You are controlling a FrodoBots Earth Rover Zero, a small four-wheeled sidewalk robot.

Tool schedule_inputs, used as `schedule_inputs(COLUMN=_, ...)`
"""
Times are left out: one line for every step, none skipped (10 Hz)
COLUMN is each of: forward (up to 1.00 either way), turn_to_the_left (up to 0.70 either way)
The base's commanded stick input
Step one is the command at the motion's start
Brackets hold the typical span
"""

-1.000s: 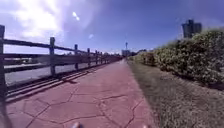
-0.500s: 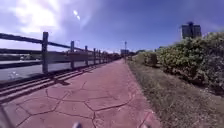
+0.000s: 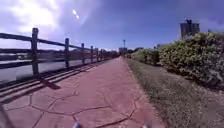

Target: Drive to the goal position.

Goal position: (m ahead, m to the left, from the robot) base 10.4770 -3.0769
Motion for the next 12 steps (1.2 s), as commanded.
schedule_inputs(forward=0.7, turn_to_the_left=0.0)
schedule_inputs(forward=0.7, turn_to_the_left=0.0)
schedule_inputs(forward=0.7, turn_to_the_left=0.0)
schedule_inputs(forward=0.7, turn_to_the_left=0.0)
schedule_inputs(forward=0.7, turn_to_the_left=0.0)
schedule_inputs(forward=0.7, turn_to_the_left=0.0)
schedule_inputs(forward=0.7, turn_to_the_left=0.0)
schedule_inputs(forward=0.7, turn_to_the_left=0.0)
schedule_inputs(forward=0.7, turn_to_the_left=0.0)
schedule_inputs(forward=0.7, turn_to_the_left=0.0)
schedule_inputs(forward=0.7, turn_to_the_left=0.0)
schedule_inputs(forward=0.7, turn_to_the_left=0.0)
